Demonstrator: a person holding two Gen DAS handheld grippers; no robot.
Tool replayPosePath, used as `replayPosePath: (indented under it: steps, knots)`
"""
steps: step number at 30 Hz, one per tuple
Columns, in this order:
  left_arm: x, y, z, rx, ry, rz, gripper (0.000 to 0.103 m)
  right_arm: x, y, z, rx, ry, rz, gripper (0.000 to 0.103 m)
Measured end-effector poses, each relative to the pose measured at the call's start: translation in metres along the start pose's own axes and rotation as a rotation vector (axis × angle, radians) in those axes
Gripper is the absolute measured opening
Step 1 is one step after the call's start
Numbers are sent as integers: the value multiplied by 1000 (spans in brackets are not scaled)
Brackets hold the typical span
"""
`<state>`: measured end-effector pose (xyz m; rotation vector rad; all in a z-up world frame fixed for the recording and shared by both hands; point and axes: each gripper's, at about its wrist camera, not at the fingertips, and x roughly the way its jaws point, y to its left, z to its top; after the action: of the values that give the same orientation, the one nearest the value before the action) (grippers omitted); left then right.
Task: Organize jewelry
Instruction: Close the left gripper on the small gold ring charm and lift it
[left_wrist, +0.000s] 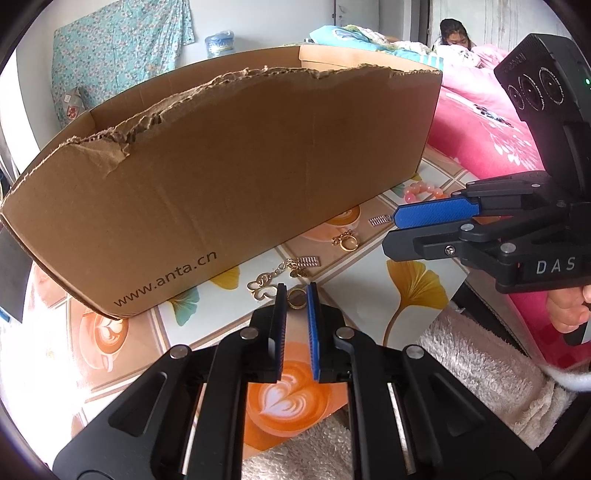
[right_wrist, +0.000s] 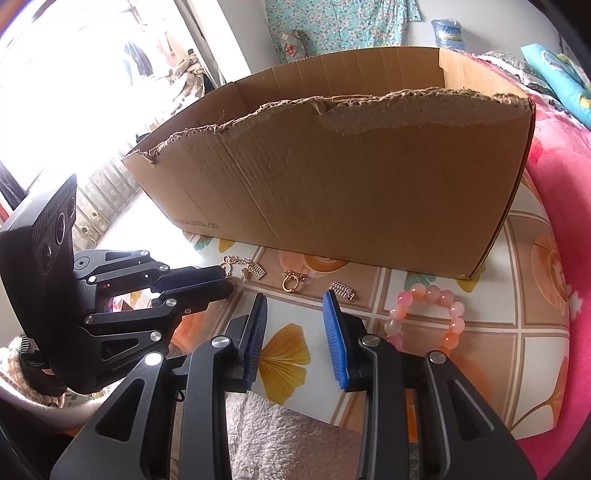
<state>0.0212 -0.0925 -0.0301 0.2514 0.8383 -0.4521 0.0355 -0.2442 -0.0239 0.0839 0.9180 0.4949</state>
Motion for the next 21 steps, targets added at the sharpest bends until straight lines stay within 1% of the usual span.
replayPosePath:
  steps: [6, 9, 12, 16, 21]
  knots:
    - [-4, 0, -4, -6, 2, 9, 10, 1, 2, 1, -5, -5, 11, 31]
    - [-5, 1, -5, -8, 2, 20, 10, 6, 8, 3, -18, 5, 23, 31]
    - [-6, 3, -7, -13, 2, 25, 10, 13, 13, 6, -35, 21, 16, 31]
    - [-6, 3, -8, -15, -1, 24, 10, 23, 18, 10, -59, 38, -31, 31]
    - [-6, 3, -9, -13, -8, 23, 10, 29, 26, 14, -105, 44, -85, 22]
